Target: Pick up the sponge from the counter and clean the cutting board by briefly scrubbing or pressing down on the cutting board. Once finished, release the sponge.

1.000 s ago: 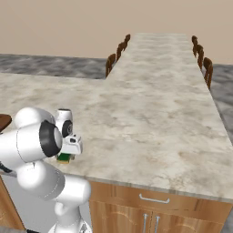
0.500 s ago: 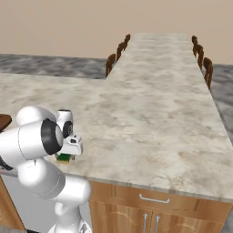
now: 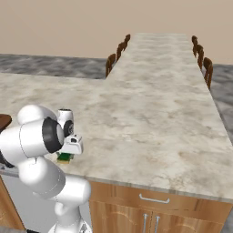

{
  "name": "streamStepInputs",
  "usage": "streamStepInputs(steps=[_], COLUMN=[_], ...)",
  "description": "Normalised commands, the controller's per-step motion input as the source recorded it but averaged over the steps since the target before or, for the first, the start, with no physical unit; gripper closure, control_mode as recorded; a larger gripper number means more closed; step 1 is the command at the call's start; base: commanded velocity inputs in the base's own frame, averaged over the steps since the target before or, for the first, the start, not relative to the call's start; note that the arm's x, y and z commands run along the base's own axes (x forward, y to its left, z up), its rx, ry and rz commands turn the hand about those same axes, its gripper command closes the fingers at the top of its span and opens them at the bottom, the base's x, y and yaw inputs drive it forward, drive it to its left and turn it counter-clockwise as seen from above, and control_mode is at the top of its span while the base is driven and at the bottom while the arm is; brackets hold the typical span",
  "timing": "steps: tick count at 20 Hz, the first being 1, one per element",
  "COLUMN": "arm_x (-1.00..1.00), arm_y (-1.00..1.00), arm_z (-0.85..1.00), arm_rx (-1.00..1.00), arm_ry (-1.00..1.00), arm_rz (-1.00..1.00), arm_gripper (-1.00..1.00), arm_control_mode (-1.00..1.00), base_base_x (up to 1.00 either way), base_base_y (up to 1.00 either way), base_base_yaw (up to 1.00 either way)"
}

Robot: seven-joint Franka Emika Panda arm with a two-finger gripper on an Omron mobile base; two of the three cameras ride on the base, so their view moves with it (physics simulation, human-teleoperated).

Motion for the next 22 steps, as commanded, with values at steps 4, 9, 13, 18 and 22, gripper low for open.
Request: streamStepInputs(steps=[4,9,13,18,22], arm_x=[0.0,-0.05,-0.13,-0.26,-0.28], arm_y=[0.0,-0.05,-0.26,-0.32,-0.5], arm_z=[0.0,0.07,0.26,0.34,0.21], arm_rx=[0.0,0.0,0.0,0.0,0.0], arm_ry=[0.0,0.0,0.0,0.0,0.0], arm_rz=[0.0,0.0,0.0,0.0,0.0], arm_gripper=[1.0,1.0,1.0,1.0,1.0], arm_control_mode=[-1.0,-1.0,-1.0,-1.0,-1.0], base_base_x=[0.0,0.0,0.0,0.0,0.0], base_base_y=[0.0,0.0,0.0,0.0,0.0], base_base_yaw=[0.0,0.0,0.0,0.0,0.0])
